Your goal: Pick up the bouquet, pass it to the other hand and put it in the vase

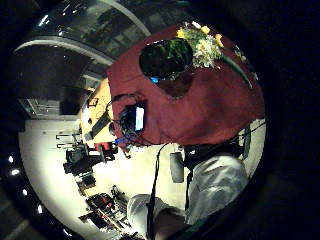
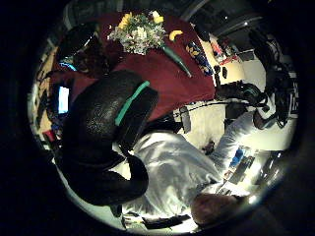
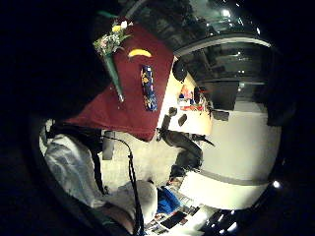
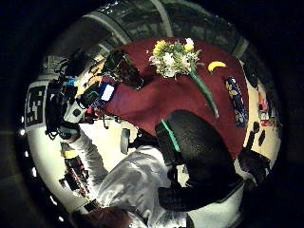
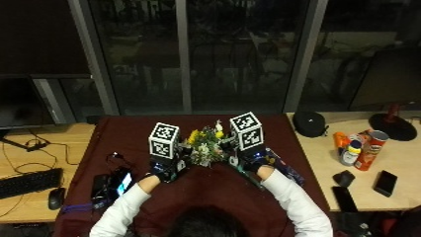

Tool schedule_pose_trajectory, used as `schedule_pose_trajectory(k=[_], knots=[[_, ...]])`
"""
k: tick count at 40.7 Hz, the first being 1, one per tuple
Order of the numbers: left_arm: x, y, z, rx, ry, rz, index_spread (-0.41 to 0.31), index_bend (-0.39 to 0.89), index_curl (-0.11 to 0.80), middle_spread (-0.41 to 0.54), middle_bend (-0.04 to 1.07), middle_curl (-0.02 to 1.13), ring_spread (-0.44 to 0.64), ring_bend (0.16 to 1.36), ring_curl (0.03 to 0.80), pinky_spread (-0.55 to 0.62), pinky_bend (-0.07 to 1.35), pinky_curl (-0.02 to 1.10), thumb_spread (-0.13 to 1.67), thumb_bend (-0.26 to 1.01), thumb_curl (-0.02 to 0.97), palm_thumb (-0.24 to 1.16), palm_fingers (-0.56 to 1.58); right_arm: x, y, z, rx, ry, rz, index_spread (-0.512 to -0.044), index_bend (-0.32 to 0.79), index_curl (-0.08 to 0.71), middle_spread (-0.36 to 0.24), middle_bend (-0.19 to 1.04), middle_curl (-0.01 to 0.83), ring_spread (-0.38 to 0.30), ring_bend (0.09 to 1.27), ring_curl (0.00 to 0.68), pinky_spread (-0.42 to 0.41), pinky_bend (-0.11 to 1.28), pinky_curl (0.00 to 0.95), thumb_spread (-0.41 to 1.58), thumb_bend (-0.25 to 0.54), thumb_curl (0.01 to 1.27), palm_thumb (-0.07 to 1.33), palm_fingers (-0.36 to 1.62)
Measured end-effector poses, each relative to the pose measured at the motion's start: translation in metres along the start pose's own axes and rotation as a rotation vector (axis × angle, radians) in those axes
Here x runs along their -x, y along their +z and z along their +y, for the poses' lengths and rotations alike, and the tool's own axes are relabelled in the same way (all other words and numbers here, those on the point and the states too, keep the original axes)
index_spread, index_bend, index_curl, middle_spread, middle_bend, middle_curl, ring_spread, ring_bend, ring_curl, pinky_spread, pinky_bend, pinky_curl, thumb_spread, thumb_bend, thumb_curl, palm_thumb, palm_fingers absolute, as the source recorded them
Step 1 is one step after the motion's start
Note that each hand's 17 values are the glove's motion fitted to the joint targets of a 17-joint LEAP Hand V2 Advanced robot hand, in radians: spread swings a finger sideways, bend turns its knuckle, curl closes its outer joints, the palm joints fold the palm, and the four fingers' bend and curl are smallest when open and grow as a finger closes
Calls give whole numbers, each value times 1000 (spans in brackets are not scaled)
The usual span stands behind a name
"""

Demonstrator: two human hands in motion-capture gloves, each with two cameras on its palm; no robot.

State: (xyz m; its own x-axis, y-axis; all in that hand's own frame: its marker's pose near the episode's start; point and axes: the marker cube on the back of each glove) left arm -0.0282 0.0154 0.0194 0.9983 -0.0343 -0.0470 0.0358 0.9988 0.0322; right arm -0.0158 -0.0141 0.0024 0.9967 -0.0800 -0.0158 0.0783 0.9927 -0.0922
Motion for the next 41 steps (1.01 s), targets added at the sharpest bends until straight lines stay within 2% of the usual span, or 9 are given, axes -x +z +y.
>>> schedule_pose_trajectory(k=[4, 12, 24, 31, 41], knots=[[0, 1, -1, 12, 1, -1, 101, 128, 169, 385, 184, 180, 411, 720, 242, 383, 567, 288, 1147, -19, 206, 160, -30, -2, -1, -5, 30, -9, -40, -340, 96, 144, 72, 203, 283, 126, 565, 276, 222, 537, 319, 1198, 70, 231, 458, 216], [-10, -6, 3, 6, 19, -38, 101, 125, 180, 385, 182, 198, 410, 728, 247, 384, 564, 298, 1154, -18, 218, 155, -32, -13, -7, -22, 61, 25, -117, -320, 74, 130, 113, 193, 295, 149, 624, 299, 225, 599, 344, 1192, 25, 250, 463, 222], [-29, 2, 20, -108, 66, -118, 101, 120, 187, 377, 189, 227, 409, 726, 251, 383, 562, 311, 1158, -18, 230, 150, -30, -52, -5, -67, 52, 201, -253, -246, -1, 74, 156, 257, 334, 143, 737, 336, 234, 741, 379, 1169, -28, 271, 446, 350], [-42, 10, 23, -151, 106, -115, 101, 121, 188, 365, 190, 242, 409, 723, 251, 382, 560, 315, 1159, -18, 236, 149, -26, -73, 20, -100, 84, 295, -289, -219, 0, 42, 163, 278, 352, 131, 773, 351, 226, 828, 400, 1156, -23, 282, 433, 365], [-44, 18, 23, -209, 107, -124, 111, 123, 193, 359, 187, 254, 410, 720, 253, 382, 557, 320, 1159, -18, 241, 147, -25, -97, 78, -136, 150, 401, -380, -196, 21, 23, 158, 309, 373, 108, 803, 362, 209, 868, 403, 1116, -18, 305, 460, 357]])
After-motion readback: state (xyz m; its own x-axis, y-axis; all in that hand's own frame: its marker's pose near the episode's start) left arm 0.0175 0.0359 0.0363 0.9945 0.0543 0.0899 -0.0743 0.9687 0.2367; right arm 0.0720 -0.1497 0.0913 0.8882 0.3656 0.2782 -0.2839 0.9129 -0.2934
